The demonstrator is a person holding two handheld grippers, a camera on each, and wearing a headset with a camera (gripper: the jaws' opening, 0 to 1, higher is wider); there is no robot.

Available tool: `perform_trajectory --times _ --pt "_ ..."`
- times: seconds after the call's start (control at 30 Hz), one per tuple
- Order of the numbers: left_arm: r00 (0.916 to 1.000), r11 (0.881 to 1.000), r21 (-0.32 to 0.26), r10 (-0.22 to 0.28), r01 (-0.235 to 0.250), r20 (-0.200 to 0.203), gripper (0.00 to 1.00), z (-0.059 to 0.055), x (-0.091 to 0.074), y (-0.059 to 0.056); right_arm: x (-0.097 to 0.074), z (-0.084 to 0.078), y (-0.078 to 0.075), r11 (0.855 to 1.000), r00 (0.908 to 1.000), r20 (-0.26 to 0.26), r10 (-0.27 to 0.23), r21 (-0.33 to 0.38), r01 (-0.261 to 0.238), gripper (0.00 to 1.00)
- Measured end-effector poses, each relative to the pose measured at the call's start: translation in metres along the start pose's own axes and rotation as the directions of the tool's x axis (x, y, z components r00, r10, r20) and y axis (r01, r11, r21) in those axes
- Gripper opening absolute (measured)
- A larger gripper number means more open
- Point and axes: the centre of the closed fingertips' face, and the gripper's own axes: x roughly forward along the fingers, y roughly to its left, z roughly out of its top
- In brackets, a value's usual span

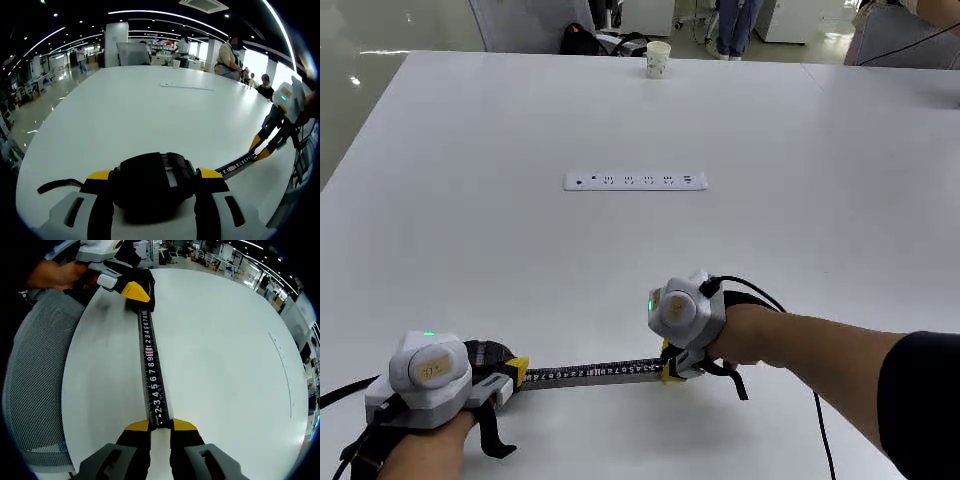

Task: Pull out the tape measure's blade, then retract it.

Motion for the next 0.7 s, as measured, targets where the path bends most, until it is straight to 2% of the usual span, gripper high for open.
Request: perform_trajectory --times 0.7 --pt "1.0000 1.000 -0.002 -0.001 0.001 -0.001 0.61 0.0002 0.0003 0.0006 0.0030 0.0089 0.0006 1.000 1.0000 0.005 0.006 -0.003 -0.006 0.10"
